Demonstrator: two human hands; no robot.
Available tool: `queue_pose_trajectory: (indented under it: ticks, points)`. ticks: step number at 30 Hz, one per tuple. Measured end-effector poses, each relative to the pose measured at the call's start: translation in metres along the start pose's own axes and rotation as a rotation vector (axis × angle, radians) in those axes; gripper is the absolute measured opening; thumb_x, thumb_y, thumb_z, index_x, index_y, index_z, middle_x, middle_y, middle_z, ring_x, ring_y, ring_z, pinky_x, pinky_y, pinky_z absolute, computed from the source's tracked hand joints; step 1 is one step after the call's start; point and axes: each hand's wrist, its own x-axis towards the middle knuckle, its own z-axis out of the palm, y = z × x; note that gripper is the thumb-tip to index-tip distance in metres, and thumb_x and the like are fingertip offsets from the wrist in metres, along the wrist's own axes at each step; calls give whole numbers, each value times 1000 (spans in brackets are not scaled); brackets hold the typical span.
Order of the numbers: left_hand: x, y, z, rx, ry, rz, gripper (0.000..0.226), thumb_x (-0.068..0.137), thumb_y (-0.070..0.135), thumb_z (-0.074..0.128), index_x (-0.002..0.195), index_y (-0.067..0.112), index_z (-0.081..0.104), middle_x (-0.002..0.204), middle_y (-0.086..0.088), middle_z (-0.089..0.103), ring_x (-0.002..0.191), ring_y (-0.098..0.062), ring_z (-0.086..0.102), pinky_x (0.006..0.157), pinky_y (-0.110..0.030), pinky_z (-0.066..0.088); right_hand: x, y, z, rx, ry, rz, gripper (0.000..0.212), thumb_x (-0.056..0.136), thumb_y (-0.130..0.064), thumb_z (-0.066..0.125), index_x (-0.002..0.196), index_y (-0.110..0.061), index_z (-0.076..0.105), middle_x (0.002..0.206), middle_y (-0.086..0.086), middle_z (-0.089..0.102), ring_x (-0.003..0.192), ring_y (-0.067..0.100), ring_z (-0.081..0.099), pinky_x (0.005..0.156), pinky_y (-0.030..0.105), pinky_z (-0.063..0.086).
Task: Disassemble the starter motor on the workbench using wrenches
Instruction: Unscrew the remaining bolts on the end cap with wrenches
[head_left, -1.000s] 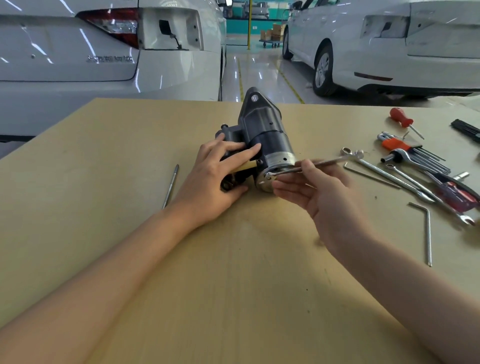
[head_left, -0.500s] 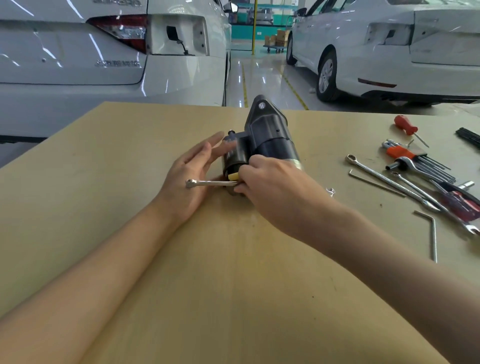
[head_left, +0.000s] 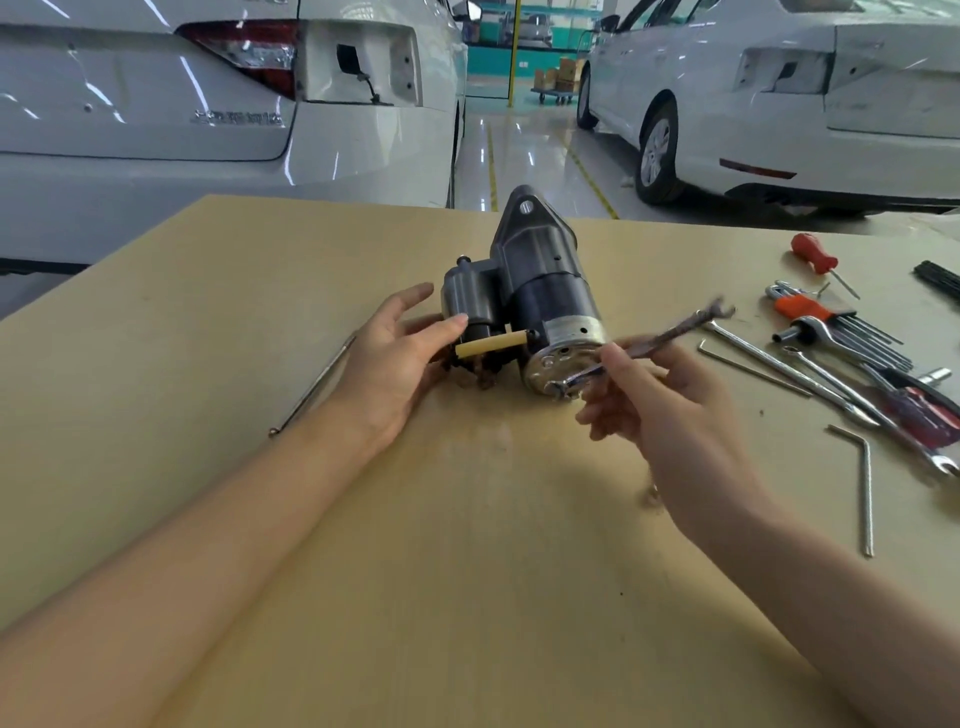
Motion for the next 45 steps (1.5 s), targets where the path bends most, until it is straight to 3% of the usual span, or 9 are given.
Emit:
queue_pose_trajectory:
  ticks: [6, 16, 24, 28, 31, 34, 36, 42, 45]
  points:
    - [2, 1, -2, 69, -54, -25, 51, 89, 8, 65, 134, 21, 47, 101, -10, 66, 76, -12, 66, 65, -25, 52, 8, -2, 0, 441, -16, 335, 12, 94, -5, 49, 86, -2, 58, 64, 13, 66, 53, 19, 65, 49, 24, 53]
    - [1, -1, 0, 84, -94, 10, 38, 90, 4, 61, 122, 23, 53, 95, -8, 69, 72, -10, 68, 62, -20, 53, 10, -2, -2, 583, 1, 355, 11, 94, -5, 52, 90, 2, 59, 74, 18, 71, 66, 24, 72, 55, 24, 56]
    - [4, -4, -4, 109, -98, 9, 48, 88, 6, 64, 133, 17, 51, 104, -14, 67, 79, -15, 68, 66, -24, 53, 9, 4, 0, 537, 3, 276, 19, 92, -6, 58, 106, 7, 56, 81, 21, 72, 78, 29, 73, 61, 26, 57]
    - [5, -4, -4, 120, -89, 4, 48, 88, 6, 65, 133, 17, 51, 108, -16, 66, 83, -17, 67, 69, -24, 53, 9, -6, 3, 212, -5, 53, 5, 92, -7, 60, 88, -4, 61, 70, 16, 72, 68, 28, 73, 60, 29, 58]
    - [4, -3, -3, 111, -102, 1, 45, 89, 5, 64, 130, 17, 51, 105, -15, 66, 82, -17, 67, 69, -26, 54, 15, -19, 7, -275, -74, -239, 12, 91, -8, 62, 80, -11, 62, 62, 9, 68, 57, 20, 69, 59, 30, 56]
    - [4, -2, -4, 107, -127, 4, 42, 90, 4, 62, 128, 15, 52, 100, -13, 69, 78, -15, 69, 64, -24, 54, 24, -37, 24, -931, -284, -604, 15, 92, -17, 61, 81, -8, 63, 60, 0, 57, 54, 11, 51, 57, 22, 42]
    - [4, -1, -7, 81, -161, -2, 39, 91, 0, 59, 126, 14, 53, 95, -13, 70, 77, -16, 70, 65, -24, 55, 26, -44, 38, -1159, -454, -627, 17, 94, -22, 57, 87, -9, 66, 73, 1, 55, 66, 17, 51, 66, 29, 44]
    - [11, 3, -21, -100, -256, -123, 37, 102, 4, 35, 136, 11, 46, 90, -12, 72, 77, -22, 69, 71, -31, 57, 15, -29, 51, -1539, -634, -775, 15, 96, -11, 50, 99, -18, 62, 85, -4, 36, 75, 15, 41, 66, 28, 36]
    - [13, 3, -21, -110, -244, -130, 36, 101, 6, 40, 135, 12, 49, 90, -12, 72, 77, -21, 70, 68, -32, 58, 10, -22, 35, -1319, -537, -883, 14, 96, -14, 53, 100, -17, 66, 89, -5, 49, 79, 13, 50, 69, 26, 44]
